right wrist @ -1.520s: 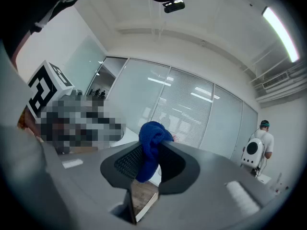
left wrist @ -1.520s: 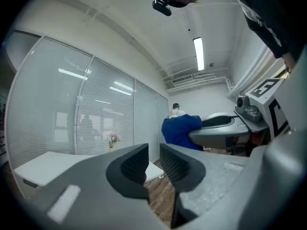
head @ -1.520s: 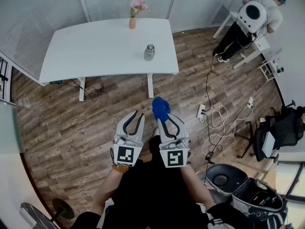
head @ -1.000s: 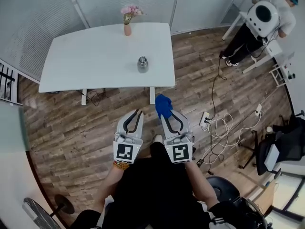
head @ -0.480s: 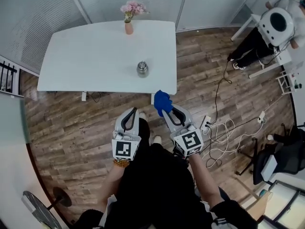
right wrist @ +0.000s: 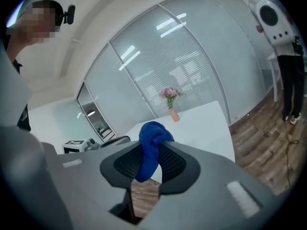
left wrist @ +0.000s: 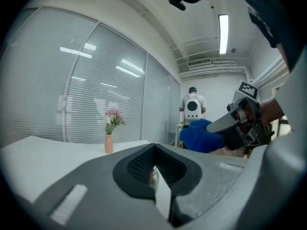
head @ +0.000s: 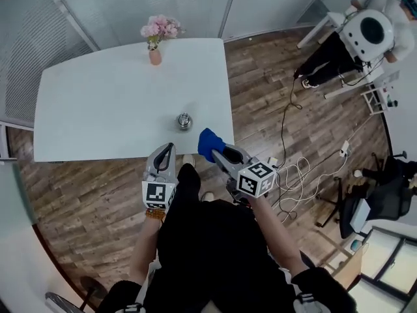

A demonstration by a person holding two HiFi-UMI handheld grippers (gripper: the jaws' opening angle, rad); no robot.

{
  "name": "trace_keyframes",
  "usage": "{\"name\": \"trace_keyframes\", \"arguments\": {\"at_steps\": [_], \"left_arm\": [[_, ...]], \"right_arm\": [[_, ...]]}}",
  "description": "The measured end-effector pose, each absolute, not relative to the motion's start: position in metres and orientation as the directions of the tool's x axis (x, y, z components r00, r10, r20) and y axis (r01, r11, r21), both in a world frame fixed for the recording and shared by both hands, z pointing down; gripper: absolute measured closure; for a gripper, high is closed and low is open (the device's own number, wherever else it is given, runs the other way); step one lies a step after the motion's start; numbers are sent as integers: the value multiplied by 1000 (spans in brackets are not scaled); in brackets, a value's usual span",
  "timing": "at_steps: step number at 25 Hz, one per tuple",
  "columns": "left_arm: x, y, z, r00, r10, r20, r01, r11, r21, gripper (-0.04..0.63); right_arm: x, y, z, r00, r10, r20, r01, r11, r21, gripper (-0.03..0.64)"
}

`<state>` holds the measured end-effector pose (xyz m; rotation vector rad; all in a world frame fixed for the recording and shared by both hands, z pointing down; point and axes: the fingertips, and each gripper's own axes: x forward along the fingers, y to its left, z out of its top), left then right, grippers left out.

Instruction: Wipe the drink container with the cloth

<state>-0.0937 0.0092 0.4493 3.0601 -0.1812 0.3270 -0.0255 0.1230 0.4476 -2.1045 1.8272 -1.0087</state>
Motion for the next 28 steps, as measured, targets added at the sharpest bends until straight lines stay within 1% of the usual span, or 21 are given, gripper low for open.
{"name": "trace_keyframes", "arguments": {"at_steps": [5,8,9,12,13,17,20,23,28], "left_arm": [[-57,-17,457,981,104,166,92,-993,76,495],[-38,-30,469,964,209,166,196,-976,92,486],[-31,-34,474,954,243,176,227,-968,104,467],[-13,-37,488,914,348,207,316,-933,173,452],[-8,-35,493,896,386,217,348,-917,196,434],[-1,-26,515,800,525,292,469,-849,243,395],[3,-28,524,758,571,316,505,-820,270,396],[5,-27,534,730,593,340,521,-805,284,396],[5,-23,534,719,605,342,535,-796,284,396]], "right_arm": [[-3,83,481,7,-912,409,-715,-291,-636,507],[9,71,502,12,-893,450,-689,-334,-644,507],[12,67,507,2,-888,460,-682,-338,-649,506],[15,57,518,-43,-874,485,-669,-335,-663,506],[16,55,521,-54,-867,495,-668,-338,-663,508],[20,46,528,-82,-845,529,-666,-348,-659,508],[24,40,531,-110,-832,544,-677,-338,-653,508],[27,39,536,-129,-821,556,-680,-335,-652,506],[27,39,543,-143,-798,585,-681,-350,-643,506]]}}
